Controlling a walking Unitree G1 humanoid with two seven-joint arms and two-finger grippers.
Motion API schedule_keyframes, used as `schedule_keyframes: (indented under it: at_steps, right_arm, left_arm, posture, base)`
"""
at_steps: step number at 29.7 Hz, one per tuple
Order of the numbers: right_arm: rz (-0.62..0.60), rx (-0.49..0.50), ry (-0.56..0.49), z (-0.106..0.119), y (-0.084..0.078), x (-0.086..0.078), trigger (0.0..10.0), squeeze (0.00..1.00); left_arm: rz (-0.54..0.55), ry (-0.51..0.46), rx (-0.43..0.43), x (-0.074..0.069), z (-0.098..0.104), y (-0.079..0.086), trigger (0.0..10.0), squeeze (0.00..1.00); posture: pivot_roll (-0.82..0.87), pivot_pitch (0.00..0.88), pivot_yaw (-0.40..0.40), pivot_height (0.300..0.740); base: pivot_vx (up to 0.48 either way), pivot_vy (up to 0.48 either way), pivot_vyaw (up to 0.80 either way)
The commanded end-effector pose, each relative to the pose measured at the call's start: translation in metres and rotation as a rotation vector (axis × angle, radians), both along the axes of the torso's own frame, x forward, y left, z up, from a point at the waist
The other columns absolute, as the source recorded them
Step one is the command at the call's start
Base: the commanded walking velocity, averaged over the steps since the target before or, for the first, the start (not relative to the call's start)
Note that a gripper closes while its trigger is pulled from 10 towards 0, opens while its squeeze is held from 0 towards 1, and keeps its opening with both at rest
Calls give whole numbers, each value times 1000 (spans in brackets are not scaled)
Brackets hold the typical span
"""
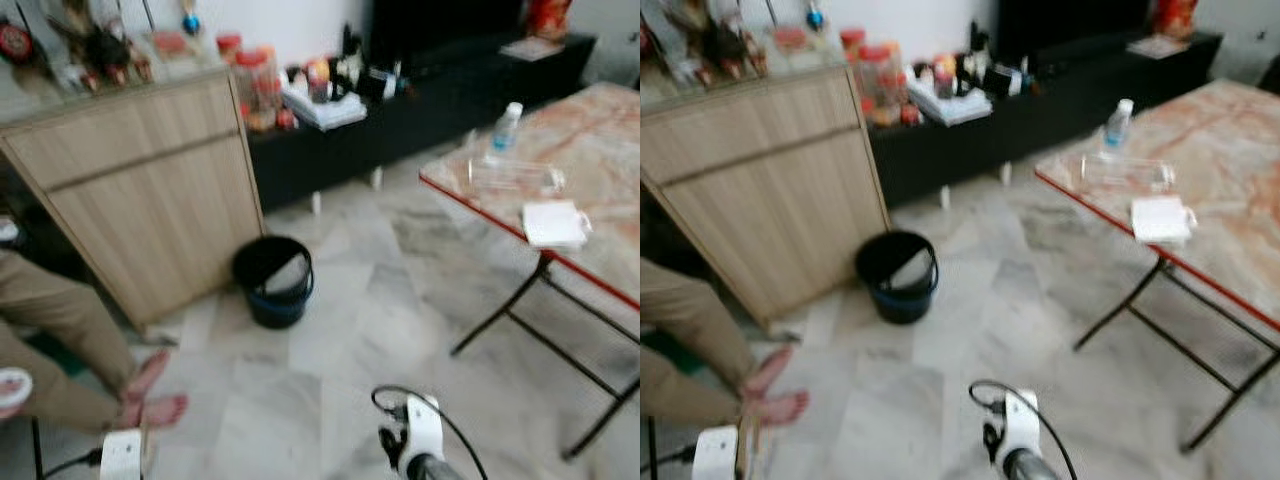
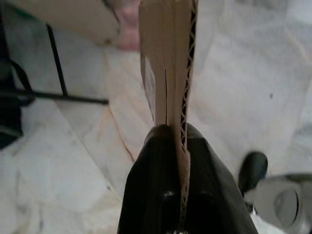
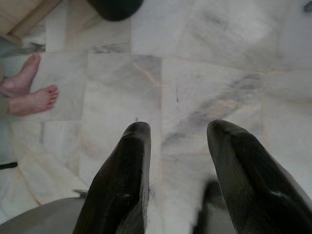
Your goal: Picking trash to rubbish bin
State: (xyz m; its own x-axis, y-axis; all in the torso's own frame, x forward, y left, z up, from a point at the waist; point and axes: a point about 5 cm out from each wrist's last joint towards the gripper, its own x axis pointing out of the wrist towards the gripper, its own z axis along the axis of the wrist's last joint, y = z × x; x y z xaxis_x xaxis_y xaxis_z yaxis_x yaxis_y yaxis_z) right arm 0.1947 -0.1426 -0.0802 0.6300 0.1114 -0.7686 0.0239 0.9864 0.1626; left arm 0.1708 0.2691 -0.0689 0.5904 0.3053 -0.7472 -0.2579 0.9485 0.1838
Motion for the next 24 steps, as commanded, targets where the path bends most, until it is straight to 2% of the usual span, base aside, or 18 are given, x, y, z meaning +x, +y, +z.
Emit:
schedule_keyframes:
  at_steps: [1, 7, 13, 17, 21, 24]
  right_arm:
    - [7, -26, 20, -2, -6, -4, 10000, 0]
    - [26, -24, 4, 1, -3, 3, 10000, 0]
    - [48, -36, 27, -3, -5, -4, 10000, 0]
    - [44, -46, 11, -2, -6, -3, 10000, 0]
    - [116, -86, 36, -5, -5, -8, 10000, 0]
    - [86, -75, 34, -4, -6, -8, 10000, 0]
  left_arm:
    - [-14, -6, -5, 3, 0, -5, 10000, 0]
    - [-18, -13, -3, 5, 0, -6, 10000, 0]
    - [-1, -2, -2, -4, -4, -7, 10000, 0]
    - [0, 4, 2, -7, -5, -7, 10000, 0]
    - [-5, -2, 9, -6, -5, -7, 10000, 0]
    - [-5, -2, 9, -6, -5, -8, 10000, 0]
  posture:
    - [134, 40, 57, 740]
    - [126, 82, 47, 740]
    - [140, 106, 43, 740]
    - [141, 118, 41, 740]
    - [137, 127, 39, 740]
    - [138, 128, 39, 740]
  base:
    - [292, 0, 0]
    - [289, 0, 0]
    - [287, 0, 0]
    - [288, 0, 0]
    - [315, 0, 713]
    - [326, 0, 240]
